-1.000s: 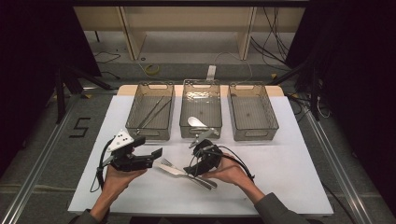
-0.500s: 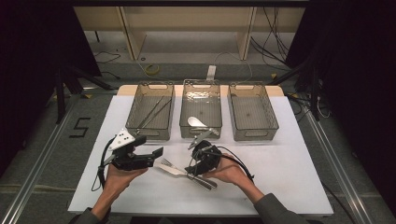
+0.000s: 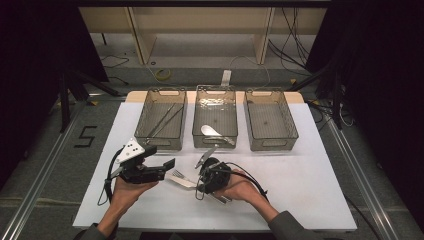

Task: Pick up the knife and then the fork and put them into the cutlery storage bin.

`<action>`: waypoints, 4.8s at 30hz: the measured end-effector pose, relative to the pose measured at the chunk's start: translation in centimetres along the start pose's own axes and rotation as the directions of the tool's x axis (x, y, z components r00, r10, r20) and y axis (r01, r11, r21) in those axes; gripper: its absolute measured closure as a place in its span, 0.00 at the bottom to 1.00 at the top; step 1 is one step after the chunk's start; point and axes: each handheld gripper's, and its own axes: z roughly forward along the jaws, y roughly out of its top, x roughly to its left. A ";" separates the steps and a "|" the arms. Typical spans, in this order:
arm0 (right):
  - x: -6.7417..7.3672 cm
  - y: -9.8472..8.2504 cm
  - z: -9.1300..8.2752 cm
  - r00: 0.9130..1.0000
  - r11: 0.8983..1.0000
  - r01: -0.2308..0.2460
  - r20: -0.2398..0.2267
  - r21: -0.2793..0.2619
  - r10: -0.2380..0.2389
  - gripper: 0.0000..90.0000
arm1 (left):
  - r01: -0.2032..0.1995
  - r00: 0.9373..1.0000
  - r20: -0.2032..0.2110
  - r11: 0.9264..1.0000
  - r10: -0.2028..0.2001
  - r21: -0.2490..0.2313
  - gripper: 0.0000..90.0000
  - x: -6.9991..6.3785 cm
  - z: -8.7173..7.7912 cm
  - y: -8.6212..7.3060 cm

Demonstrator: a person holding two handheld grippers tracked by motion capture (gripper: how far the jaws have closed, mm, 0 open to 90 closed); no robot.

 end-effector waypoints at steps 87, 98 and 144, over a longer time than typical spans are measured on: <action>-6.7 -3.1 -11.0 0.966 0.958 -0.137 0.179 -0.253 0.186 0.90 | 0.002 1.000 0.000 1.000 -0.002 0.006 0.19 0.0 0.1 0.0; -8.8 -4.3 -12.9 0.946 0.934 -0.184 0.203 -0.305 0.253 0.90 | 0.006 1.000 -0.002 1.000 -0.006 0.007 0.19 0.0 0.2 0.0; -20.6 -2.9 -15.4 0.775 0.811 -0.456 0.284 -0.366 0.564 0.90 | 0.011 1.000 0.001 1.000 -0.011 -0.001 0.19 0.0 0.3 0.1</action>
